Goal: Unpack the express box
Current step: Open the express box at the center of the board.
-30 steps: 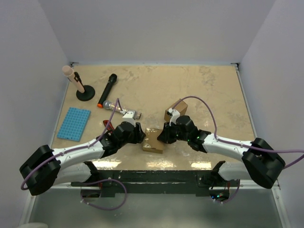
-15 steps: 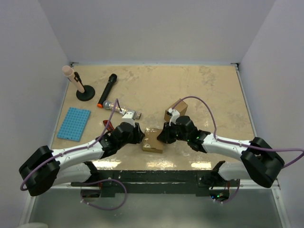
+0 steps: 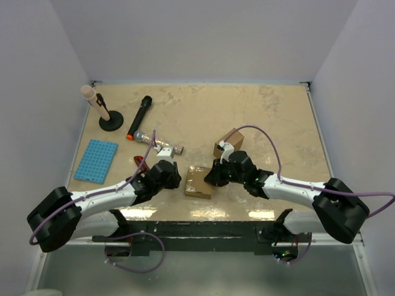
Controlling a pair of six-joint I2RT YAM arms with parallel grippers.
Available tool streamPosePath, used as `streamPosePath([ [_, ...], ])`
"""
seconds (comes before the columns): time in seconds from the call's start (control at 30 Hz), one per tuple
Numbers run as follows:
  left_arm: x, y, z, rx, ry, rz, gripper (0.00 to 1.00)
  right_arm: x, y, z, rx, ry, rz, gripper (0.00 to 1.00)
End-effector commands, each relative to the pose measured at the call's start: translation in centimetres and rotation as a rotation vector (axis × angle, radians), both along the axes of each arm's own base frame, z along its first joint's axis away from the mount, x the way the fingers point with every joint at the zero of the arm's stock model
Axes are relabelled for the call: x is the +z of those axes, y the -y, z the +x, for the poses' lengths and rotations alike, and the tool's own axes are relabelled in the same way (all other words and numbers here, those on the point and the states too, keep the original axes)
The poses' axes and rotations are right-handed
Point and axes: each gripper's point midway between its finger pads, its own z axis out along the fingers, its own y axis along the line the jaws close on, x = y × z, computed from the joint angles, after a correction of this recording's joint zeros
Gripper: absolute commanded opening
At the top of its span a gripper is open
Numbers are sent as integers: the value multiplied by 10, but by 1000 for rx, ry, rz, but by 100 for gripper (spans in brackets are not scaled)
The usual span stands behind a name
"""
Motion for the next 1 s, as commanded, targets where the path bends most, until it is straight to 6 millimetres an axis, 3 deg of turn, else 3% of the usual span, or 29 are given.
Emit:
streamPosePath([
  [0.0, -6, -6, 0, 29, -12, 12, 31, -34, 22, -12, -27, -69, -117, 13],
  [0.13, 17, 1, 4, 32, 57, -99, 34, -30, 22, -11, -38, -68, -112, 13],
  [0.2, 27, 4, 5, 32, 81, -143, 40, -32, 26, -11, -55, -79, -128, 13],
  [0.3, 28, 9, 6, 22, 60, -137, 44, -29, 30, -11, -86, -89, -135, 12],
  [0.4, 16, 9, 3, 19, 17, -114, 45, -23, 32, -10, -109, -92, -129, 14],
  [0.57, 13, 13, -1, 19, 6, -166, 46, 25, 19, -3, -102, -21, -7, 25],
  [0.7, 13, 23, -10, -34, -5, -234, 47, 56, 8, 4, -79, 25, 38, 42],
  [0.97, 10, 44, -24, -127, -19, -295, 45, 35, 16, 29, -148, 11, -156, 42],
])
